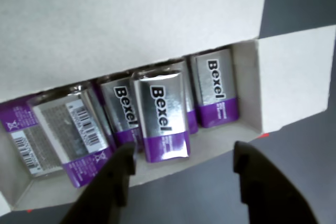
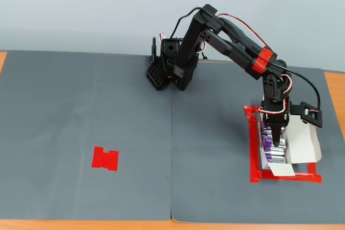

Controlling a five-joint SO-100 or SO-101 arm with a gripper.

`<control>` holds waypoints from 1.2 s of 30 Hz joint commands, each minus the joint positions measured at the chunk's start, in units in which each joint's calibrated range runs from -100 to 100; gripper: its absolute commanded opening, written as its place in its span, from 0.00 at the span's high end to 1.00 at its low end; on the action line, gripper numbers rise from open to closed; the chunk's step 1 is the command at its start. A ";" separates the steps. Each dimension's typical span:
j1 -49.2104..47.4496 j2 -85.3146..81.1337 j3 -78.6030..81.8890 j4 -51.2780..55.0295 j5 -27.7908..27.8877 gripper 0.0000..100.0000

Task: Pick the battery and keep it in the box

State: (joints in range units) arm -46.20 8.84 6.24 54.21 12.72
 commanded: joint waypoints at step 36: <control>41.32 -59.24 20.76 15.50 -7.85 0.98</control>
State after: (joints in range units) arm -10.32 -42.40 22.05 69.47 5.64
